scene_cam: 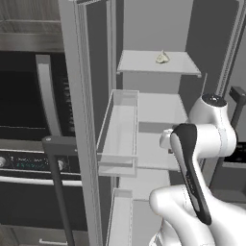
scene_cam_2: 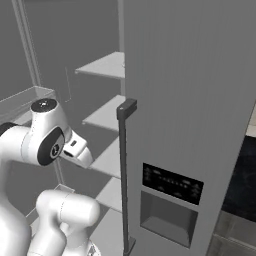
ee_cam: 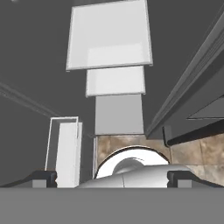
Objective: Grab the garlic and onion from the fridge, place them in the blender, close the lid, and turn on the blender to create a marinade.
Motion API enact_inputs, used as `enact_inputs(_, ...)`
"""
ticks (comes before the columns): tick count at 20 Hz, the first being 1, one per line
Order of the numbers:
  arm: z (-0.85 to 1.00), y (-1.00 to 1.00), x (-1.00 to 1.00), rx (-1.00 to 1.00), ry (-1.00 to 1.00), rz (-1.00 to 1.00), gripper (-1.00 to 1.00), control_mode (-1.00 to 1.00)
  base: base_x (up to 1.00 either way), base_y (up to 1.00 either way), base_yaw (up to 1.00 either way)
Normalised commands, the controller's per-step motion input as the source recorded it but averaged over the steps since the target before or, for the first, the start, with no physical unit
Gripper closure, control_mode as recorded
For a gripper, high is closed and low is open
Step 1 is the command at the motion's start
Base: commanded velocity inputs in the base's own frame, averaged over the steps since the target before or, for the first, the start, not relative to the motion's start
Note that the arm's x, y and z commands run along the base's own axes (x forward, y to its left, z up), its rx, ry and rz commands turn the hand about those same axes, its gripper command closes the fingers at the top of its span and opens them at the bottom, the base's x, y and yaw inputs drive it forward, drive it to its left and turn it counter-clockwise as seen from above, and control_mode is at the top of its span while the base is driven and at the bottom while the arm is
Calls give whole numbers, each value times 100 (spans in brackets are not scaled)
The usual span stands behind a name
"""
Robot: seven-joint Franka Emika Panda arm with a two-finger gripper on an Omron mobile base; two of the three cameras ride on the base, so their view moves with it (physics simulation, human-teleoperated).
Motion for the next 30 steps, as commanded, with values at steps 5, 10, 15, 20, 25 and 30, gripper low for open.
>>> enact_inputs(5, 89, -15, 41, 0, -13, -3, -100, -100, 0, 0, 0)
enact_inputs(10, 100, -20, 35, 0, -22, -14, -100, -100, 0, 0, 0)
enact_inputs(15, 89, -8, 14, -6, -24, -27, -100, -100, 0, 0, 0)
enact_inputs(20, 69, -1, 35, -14, -29, -17, -100, -100, 0, 0, 0)
enact_inputs(25, 65, -6, 53, -16, -14, -1, -100, -100, 0, 0, 0)
enact_inputs(30, 18, -23, 66, -11, 1, 0, -100, -100, 0, 0, 0)
